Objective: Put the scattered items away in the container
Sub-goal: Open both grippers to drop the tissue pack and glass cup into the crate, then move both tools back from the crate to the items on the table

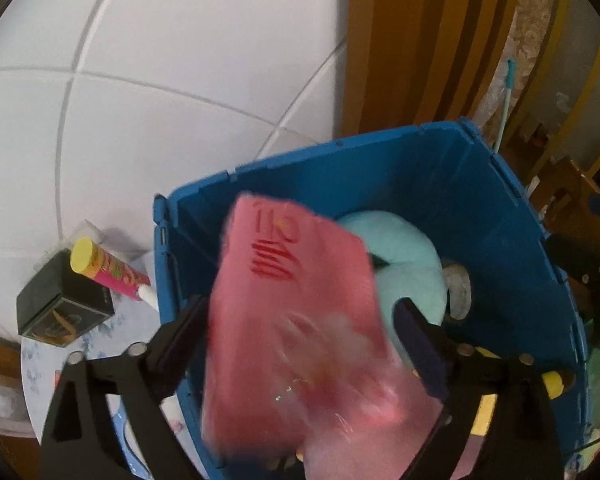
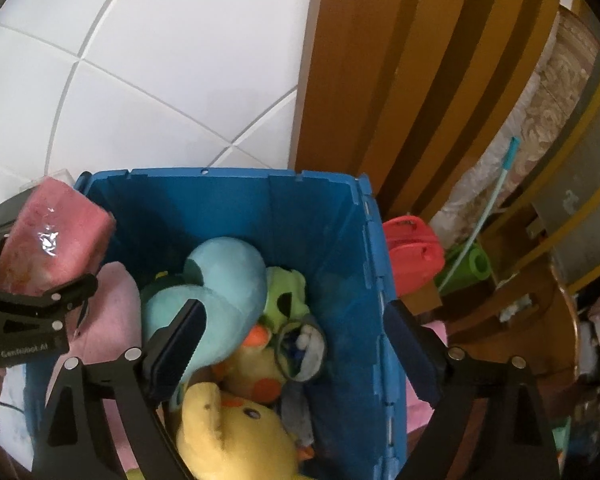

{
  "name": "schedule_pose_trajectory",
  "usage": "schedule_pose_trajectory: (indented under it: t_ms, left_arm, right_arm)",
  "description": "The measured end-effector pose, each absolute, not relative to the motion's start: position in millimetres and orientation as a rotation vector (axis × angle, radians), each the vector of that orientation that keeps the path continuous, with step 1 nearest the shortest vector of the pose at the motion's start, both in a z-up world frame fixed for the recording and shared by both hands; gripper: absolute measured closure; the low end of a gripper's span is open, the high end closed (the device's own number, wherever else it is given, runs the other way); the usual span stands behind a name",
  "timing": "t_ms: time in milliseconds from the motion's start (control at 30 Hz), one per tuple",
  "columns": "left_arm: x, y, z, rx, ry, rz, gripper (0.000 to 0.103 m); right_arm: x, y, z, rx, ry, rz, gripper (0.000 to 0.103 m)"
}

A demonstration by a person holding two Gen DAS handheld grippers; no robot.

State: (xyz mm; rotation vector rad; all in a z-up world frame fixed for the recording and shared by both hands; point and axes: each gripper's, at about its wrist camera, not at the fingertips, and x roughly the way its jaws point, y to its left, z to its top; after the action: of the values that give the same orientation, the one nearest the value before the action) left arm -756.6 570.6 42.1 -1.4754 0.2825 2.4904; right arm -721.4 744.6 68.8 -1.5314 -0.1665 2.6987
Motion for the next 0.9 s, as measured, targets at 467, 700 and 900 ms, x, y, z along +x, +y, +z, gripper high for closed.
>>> schedule_pose_trajectory:
  t_ms: [467,700,900]
  left_arm:
    - [-720,565,64,-1.413,0.359,2.520,0.000]
    - [-683,528,94,-1.332,0.327,2.576,0.000]
    - [-641,462,116,-1.290,0.269,2.625,0.000]
  right_arm:
    - [-695,743,83,-1.506,-0.163,2.721,0.008]
    - [-666,712,106,-1.464,-0.203,2.760,0.006]
    - [-629,663,138,-1.394,-0.235,2.800,0.002]
